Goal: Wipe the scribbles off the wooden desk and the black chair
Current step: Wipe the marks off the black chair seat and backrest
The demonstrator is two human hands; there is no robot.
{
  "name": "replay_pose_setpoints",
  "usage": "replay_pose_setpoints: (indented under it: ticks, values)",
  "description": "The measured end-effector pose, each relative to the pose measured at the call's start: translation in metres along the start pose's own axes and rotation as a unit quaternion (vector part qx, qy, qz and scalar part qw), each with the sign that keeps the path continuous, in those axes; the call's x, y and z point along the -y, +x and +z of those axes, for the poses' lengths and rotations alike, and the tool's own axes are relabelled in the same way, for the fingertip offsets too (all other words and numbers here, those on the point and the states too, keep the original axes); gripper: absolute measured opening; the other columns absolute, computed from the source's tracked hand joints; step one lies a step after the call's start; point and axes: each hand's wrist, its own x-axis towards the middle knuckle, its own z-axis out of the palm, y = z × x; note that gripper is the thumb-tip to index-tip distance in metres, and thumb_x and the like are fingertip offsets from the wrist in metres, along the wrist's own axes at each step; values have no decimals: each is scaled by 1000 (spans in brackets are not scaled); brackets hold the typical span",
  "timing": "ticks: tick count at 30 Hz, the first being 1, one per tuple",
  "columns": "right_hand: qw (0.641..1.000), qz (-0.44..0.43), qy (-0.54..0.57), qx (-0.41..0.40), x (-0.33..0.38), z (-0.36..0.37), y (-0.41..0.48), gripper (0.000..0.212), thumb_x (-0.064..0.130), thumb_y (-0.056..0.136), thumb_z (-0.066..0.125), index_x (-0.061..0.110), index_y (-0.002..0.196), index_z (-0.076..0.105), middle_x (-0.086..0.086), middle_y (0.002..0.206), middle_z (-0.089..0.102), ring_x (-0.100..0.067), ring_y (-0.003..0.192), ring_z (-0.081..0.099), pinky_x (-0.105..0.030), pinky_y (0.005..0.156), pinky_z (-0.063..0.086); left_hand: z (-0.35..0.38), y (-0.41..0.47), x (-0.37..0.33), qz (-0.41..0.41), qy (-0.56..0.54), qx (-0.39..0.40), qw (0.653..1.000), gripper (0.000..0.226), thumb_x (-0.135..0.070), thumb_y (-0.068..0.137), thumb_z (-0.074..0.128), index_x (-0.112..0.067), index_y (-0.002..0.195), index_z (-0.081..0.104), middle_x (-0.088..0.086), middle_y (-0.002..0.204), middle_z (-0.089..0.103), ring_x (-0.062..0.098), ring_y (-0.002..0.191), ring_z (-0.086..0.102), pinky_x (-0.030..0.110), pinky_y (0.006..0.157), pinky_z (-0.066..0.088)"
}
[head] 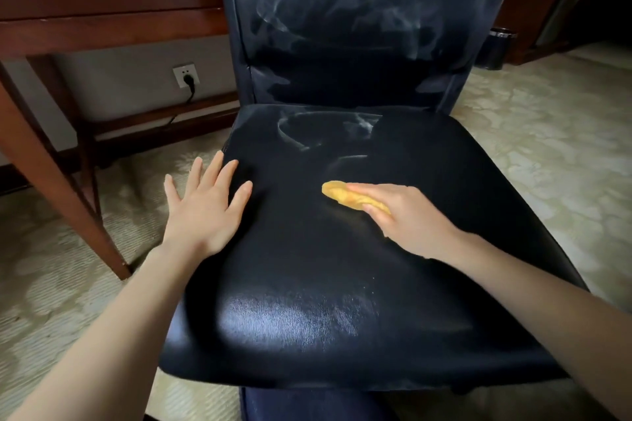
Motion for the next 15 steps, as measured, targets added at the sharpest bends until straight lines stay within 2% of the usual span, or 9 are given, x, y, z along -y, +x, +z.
replay_pose_setpoints:
  ticks: [2, 4, 6, 9, 12, 15]
  values:
    - [998, 56, -28, -9, -16, -8, 9, 54, 3, 95, 49, 45, 129, 48, 25, 124, 55, 27, 79, 51, -16, 87, 47, 4, 1, 2, 3, -15, 7, 1000, 57, -50, 98, 18, -29, 150, 14, -12, 159, -1, 14, 145, -12, 52, 113, -12]
    - [991, 113, -72, -27, -36, -13, 21, 47, 11, 96, 47, 40, 133, 50, 15, 123, 63, 15, 64, 55, -25, 82, 52, 8, -1, 3, -2, -48, 15, 999, 57, -51, 97, 16, -31, 151, 9, -14, 158, -4, 11, 144, -16, 49, 114, -13]
    - [981, 157, -102, -52, -51, -12, 36, 41, 18, 98, 44, 36, 134, 51, 4, 110, 70, -2, 60, 59, -31, 71, 54, 12, -4, 5, -3, -67, 12, 998, 57, -51, 97, 15, -32, 151, 7, -15, 158, -5, 9, 144, -18, 46, 115, -13]
    - [969, 197, -134, -69, -65, -10, 57, 38, 14, 99, 41, 27, 134, 52, -6, 103, 69, -21, 72, 58, -32, 64, 47, 15, -9, 4, -21, -101, 2, 995, 57, -49, 98, 16, -29, 151, 7, -13, 159, -3, 6, 144, -15, 43, 117, -9]
    - [952, 250, -146, -100, -74, -6, 79, 38, 7, 98, 40, 20, 132, 53, -14, 113, 63, -33, 97, 57, -38, 80, 47, 18, -17, -2, -34, -112, -8, 993, 58, -48, 98, 16, -27, 151, 8, -11, 159, -3, 7, 144, -15, 43, 117, -7]
    - [937, 286, -168, -112, -80, 4, 92, 41, 8, 98, 41, 25, 133, 51, -10, 118, 63, -32, 106, 56, -37, 87, 43, 19, -30, -12, -45, -105, -14, 993, 59, -49, 97, 16, -26, 152, 7, -9, 159, -6, 8, 143, -18, 43, 116, -9]
